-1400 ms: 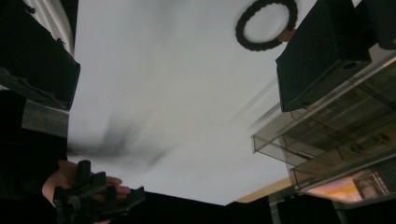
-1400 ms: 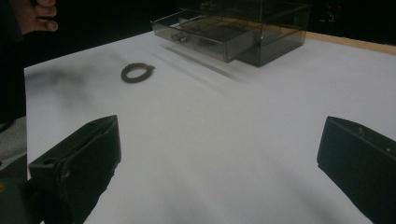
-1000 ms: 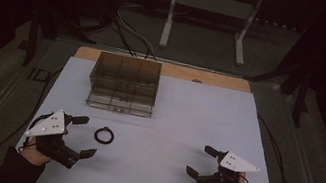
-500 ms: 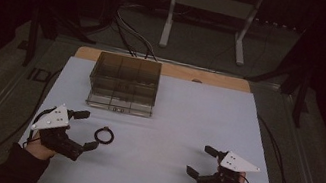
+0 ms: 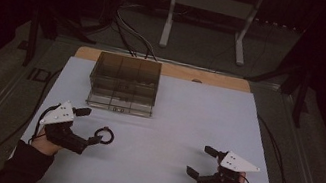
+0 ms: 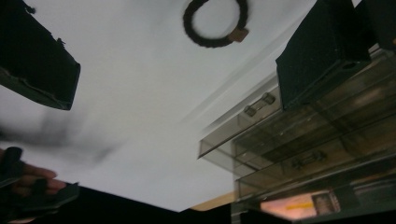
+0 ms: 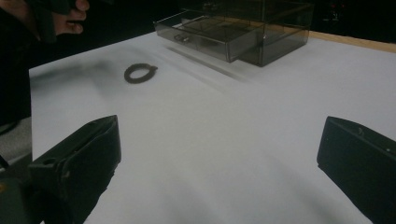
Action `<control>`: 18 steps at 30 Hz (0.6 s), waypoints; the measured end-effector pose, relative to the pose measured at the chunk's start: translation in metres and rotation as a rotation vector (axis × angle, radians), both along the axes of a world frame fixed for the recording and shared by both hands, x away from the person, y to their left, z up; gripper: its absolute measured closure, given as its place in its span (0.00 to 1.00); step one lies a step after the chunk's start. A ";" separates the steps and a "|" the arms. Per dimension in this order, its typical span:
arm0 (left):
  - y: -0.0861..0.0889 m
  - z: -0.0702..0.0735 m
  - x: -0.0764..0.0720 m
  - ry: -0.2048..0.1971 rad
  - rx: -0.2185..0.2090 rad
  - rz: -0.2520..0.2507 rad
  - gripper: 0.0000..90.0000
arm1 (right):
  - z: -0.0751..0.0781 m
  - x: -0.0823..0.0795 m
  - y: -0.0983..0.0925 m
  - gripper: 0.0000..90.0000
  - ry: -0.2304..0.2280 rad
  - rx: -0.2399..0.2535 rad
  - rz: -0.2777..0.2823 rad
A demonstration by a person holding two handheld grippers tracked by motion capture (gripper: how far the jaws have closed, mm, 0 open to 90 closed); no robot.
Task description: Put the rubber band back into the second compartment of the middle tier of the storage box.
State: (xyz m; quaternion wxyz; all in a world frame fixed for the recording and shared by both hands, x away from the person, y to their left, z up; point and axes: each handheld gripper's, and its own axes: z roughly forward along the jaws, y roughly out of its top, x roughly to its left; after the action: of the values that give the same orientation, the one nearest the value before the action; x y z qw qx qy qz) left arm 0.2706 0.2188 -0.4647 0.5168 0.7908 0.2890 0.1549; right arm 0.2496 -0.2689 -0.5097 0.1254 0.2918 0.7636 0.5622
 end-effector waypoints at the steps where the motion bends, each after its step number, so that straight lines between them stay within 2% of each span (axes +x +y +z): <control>1: 0.000 -0.002 0.002 0.004 0.001 0.009 0.00 | 0.000 0.000 0.000 0.00 -0.002 -0.003 0.000; 2: 0.000 -0.005 0.005 0.015 0.013 0.017 0.00 | 0.000 0.000 0.000 0.00 -0.002 -0.005 0.000; 6: 0.001 -0.010 0.009 0.027 0.016 0.035 0.00 | 0.000 0.000 0.000 0.00 0.002 -0.005 0.001; 10: 0.003 -0.020 0.015 0.060 0.026 0.050 0.01 | 0.000 0.001 0.000 0.00 0.003 -0.009 0.003; 14: 0.002 -0.029 0.018 0.082 0.041 0.056 0.00 | 0.000 0.000 0.000 0.00 0.000 -0.013 0.004; 18: 0.001 -0.034 0.019 0.088 0.053 0.050 0.00 | 0.000 0.000 0.000 0.00 0.002 -0.013 0.006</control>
State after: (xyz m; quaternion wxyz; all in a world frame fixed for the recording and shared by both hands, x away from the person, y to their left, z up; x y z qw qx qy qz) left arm 0.2901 0.2193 -0.4989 0.4783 0.8028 0.3269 0.1408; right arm 0.2497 -0.2688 -0.5098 0.1247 0.2893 0.7683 0.5572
